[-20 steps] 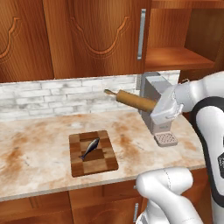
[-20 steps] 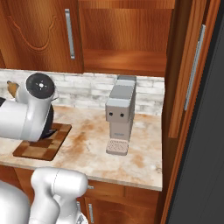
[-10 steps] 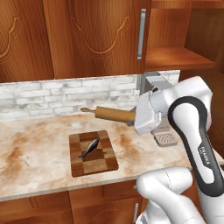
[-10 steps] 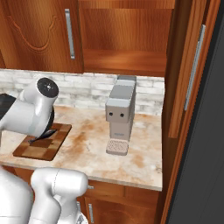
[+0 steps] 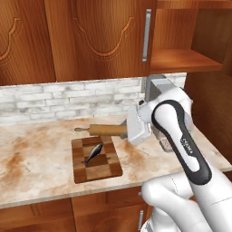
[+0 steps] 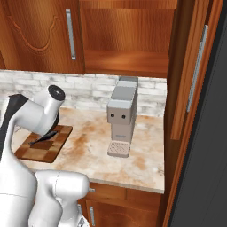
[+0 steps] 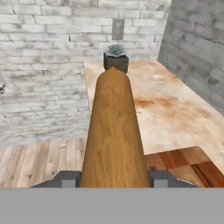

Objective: Open the cabinet, retrieve the rolling pin, and place it next to the meat on the cutting board to prepare for tenderizing.

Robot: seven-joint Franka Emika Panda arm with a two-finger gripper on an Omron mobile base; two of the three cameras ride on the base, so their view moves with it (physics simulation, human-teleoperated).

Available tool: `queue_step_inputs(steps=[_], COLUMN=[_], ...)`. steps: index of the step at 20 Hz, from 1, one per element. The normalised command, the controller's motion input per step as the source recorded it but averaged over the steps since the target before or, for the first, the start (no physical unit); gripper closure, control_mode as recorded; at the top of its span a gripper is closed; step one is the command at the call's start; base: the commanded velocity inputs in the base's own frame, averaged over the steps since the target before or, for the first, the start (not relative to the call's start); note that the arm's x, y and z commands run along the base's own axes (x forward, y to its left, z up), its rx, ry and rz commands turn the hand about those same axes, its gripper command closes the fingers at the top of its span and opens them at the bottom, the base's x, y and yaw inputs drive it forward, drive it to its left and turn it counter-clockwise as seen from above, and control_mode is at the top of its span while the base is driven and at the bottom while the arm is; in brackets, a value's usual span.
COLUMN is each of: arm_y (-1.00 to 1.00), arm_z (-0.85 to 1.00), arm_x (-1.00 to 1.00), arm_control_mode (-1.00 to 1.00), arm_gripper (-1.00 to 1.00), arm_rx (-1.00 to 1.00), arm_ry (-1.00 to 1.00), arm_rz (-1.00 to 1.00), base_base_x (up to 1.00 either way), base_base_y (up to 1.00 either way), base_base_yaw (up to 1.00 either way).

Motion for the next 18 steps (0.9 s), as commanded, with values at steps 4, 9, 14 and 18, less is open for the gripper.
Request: queue_step_inputs(steps=[4,9,14,18], arm_y=[0.14,0.02,0.0,0.0], arm_z=[-0.55,-0.46,-0.47,-0.51], arm_x=[0.33,0.22,0.17,0.24], arm_control_mode=[-1.0,-1.0,-1.0,-1.0], arm_gripper=[1.0,1.0,1.0,1.0], arm_rx=[-0.05,-0.02,-0.02,-0.05], arm_ry=[0.04,-0.01,-0.02,-0.01], arm_rz=[0.1,0.07,0.01,0.0], base_base_x=[0.0,0.0,0.0,0.0], base_base_y=[0.0,0.0,0.0,0.0], base_base_yaw=[0.0,0.0,0.0,0.0])
